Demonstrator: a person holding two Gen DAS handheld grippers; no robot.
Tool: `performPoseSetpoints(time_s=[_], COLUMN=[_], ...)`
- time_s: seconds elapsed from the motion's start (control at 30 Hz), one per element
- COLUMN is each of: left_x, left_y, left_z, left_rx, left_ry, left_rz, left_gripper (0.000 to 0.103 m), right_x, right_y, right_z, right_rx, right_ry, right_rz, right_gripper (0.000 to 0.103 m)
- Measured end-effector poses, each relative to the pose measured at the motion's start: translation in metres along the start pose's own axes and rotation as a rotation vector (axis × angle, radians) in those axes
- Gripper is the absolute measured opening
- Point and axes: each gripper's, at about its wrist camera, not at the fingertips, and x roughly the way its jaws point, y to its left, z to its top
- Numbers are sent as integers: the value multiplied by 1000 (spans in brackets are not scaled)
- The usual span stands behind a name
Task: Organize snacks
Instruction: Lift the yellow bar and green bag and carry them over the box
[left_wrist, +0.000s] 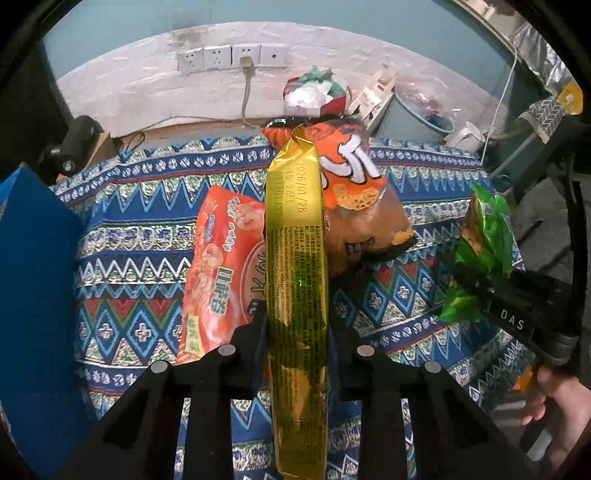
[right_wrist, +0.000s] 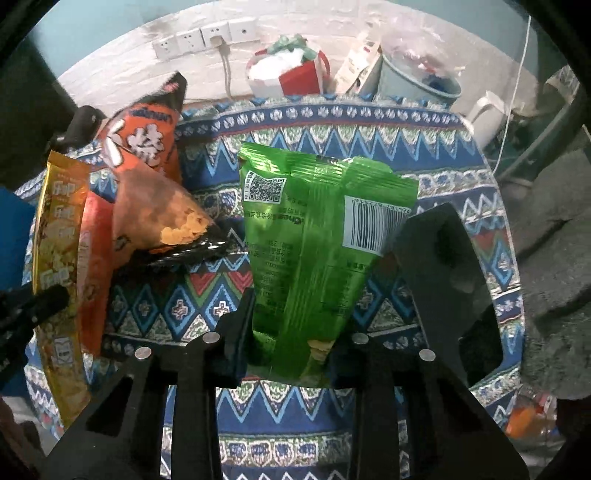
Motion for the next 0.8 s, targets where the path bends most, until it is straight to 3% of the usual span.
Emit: performPoseSetpoints(time_s=[0.4, 0.8], left_x=[-57, -100], left_y=[2, 33], left_z=[-9, -21], left_rx=[45, 24], left_ry=[-99, -155], left_rz=[47, 131], left_gripper=[27, 27], right_x=[-54, -89], right_y=[44, 84], right_z=[-9, -4], right_rx=[-99, -198], right_ry=[-122, -202], right_rz=[25, 89], right_gripper=[29, 29])
